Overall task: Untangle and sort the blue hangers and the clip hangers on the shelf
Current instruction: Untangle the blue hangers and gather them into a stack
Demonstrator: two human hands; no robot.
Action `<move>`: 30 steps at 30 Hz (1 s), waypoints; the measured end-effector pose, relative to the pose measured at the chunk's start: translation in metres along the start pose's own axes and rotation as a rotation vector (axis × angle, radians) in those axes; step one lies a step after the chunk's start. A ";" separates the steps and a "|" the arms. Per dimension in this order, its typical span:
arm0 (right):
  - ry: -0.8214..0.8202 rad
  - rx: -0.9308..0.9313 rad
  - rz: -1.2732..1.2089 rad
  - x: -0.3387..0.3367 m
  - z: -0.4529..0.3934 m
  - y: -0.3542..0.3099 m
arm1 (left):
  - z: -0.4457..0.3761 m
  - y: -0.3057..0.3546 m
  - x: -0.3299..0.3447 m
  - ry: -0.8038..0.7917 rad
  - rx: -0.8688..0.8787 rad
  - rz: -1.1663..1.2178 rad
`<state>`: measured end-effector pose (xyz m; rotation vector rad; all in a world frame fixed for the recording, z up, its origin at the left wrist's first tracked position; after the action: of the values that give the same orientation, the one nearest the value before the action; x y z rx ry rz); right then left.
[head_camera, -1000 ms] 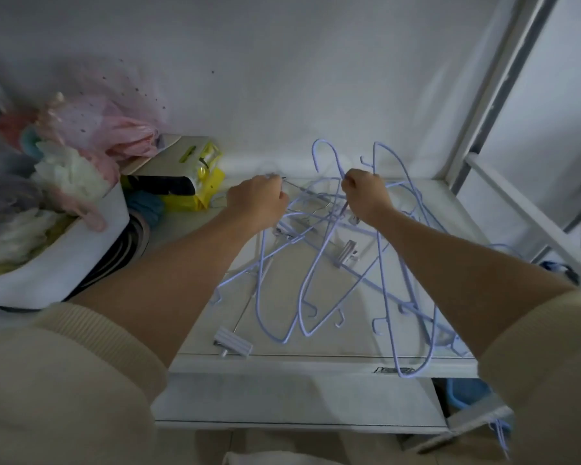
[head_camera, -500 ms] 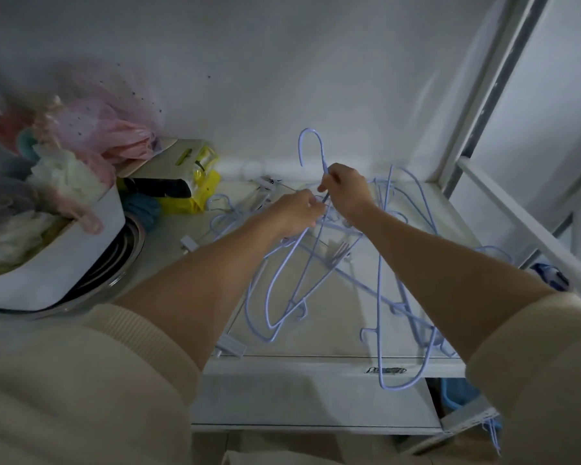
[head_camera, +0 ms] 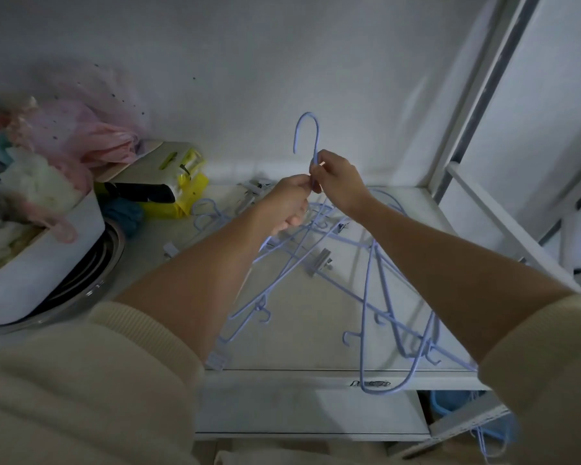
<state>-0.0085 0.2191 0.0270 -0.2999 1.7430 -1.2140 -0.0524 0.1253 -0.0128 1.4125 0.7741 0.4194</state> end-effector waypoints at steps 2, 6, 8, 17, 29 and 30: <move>0.002 -0.018 0.054 -0.005 0.000 0.000 | 0.001 0.003 0.003 -0.037 -0.028 0.080; -0.033 -0.046 0.173 -0.004 0.003 0.002 | 0.005 0.000 0.010 -0.083 -0.076 0.228; -0.057 -0.067 0.230 0.000 0.006 0.005 | 0.008 -0.007 0.015 -0.079 -0.075 0.267; -0.118 -0.081 0.355 0.018 0.019 0.023 | 0.023 -0.034 0.022 -0.085 -0.078 0.201; -0.091 -0.078 0.185 0.016 0.020 0.004 | 0.030 -0.011 0.004 -0.090 -0.081 0.133; -0.083 -0.082 0.152 0.014 0.020 0.000 | 0.028 -0.005 -0.001 -0.090 -0.062 0.061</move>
<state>0.0002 0.1979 0.0180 -0.2584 1.7139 -1.0092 -0.0348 0.1036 -0.0178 1.3903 0.6413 0.4199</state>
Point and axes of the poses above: each hand's wrist, its own z-axis away from the middle knuckle, its own x-axis out of the palm, y = z × x, the point moved 7 cm from there along -z, towards the middle knuckle, and after that the axes turned 15 degrees about x, right-handed, at the moved point
